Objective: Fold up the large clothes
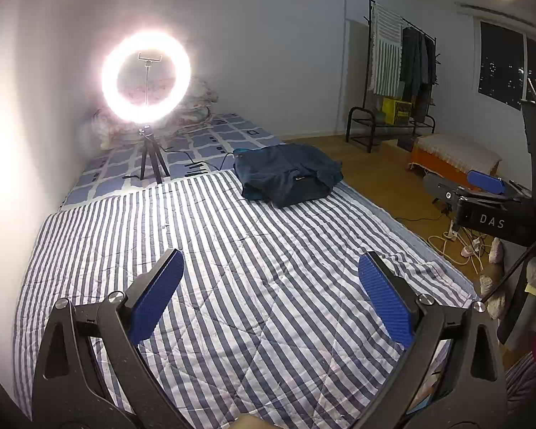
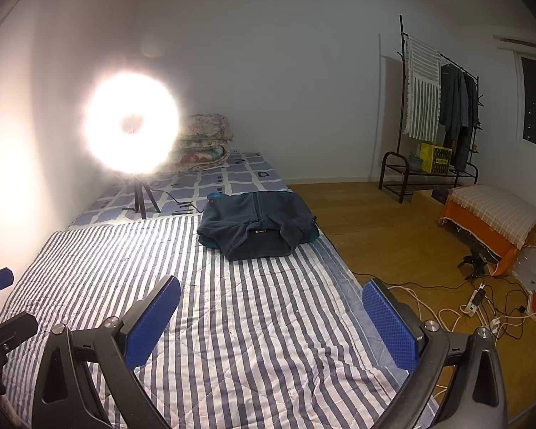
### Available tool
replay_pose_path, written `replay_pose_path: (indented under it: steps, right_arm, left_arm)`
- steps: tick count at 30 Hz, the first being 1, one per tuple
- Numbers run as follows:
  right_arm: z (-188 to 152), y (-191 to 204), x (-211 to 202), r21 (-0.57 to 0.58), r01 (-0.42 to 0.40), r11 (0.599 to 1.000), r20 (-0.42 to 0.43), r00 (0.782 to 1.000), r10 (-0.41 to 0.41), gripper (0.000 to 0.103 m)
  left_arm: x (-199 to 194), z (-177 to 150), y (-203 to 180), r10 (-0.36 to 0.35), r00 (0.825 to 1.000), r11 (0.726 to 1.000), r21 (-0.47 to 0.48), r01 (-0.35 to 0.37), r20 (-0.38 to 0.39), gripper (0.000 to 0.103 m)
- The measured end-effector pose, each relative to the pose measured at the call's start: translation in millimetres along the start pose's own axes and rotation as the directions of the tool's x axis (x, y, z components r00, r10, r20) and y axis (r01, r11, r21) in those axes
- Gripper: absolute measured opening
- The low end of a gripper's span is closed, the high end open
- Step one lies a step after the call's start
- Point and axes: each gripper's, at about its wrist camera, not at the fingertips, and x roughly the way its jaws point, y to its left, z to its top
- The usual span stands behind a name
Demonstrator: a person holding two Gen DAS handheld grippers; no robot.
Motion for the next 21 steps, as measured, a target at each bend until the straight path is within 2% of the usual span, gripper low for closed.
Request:
replay_pose_path:
  steps: [17, 21]
  right_arm:
    - [-1.1, -0.1, 0.8, 0.001, -0.001, 1.0, -0.002, 1.0, 0.001, 0.103]
    - [-1.4, -1.0, 0.6, -0.004, -0.002, 1.0, -0.002, 1.0, 0.002, 0.103]
  left_arm:
    - [-4.0, 2.0, -3.7, -0.007, 1.0, 1.0, 0.002, 0.007, 0.006, 0.1]
    - [-6.8, 4.4, -4.4, 0.01, 1.0, 1.0, 0.01, -0.01, 0.01, 0.1]
